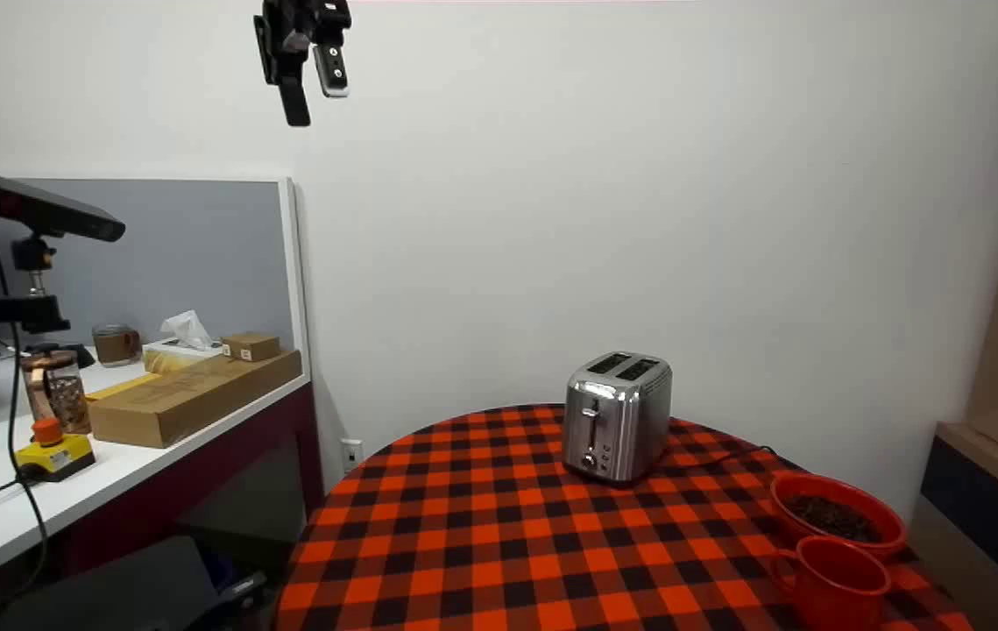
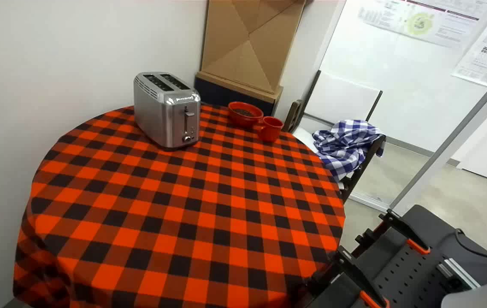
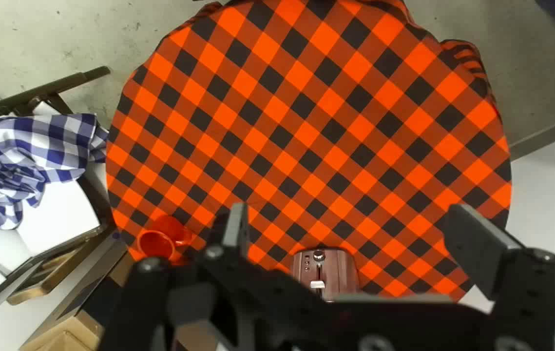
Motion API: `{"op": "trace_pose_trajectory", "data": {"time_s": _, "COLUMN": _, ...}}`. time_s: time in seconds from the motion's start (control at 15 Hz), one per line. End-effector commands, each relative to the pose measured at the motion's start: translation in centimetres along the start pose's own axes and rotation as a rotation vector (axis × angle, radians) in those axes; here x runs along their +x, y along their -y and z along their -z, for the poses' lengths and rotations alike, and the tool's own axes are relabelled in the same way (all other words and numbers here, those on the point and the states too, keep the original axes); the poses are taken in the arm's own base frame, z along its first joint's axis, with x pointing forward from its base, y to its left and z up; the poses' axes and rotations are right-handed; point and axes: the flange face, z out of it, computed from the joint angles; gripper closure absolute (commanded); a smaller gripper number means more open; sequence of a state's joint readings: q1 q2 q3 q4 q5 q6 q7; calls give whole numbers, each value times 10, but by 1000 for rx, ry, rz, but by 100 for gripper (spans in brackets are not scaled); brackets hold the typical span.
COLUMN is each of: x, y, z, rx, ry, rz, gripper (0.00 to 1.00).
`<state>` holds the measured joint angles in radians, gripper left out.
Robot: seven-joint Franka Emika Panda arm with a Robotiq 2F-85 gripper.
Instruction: Push down the button on the toaster.
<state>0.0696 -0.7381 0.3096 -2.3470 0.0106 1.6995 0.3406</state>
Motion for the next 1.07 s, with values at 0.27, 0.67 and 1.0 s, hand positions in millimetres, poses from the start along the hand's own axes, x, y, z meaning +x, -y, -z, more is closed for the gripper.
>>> {"op": "trace_pose_trajectory", "data": {"time_s": 0.27, "x": 0, "y": 0, "z": 2, "rx": 1, "ry": -4, "rz": 0, "gripper": 0}}
{"op": "trace_pose_trajectory", "data": {"time_s": 0.67, "x": 43, "y": -3, "z": -7, "rx": 16, "ry": -40, "rz": -58, "gripper": 0}}
{"op": "trace_pose_trajectory", "data": {"time_s": 1.0, "x": 123, "y": -7, "z": -32, "rx": -20, "ry": -87, "rz": -17, "gripper": 0}}
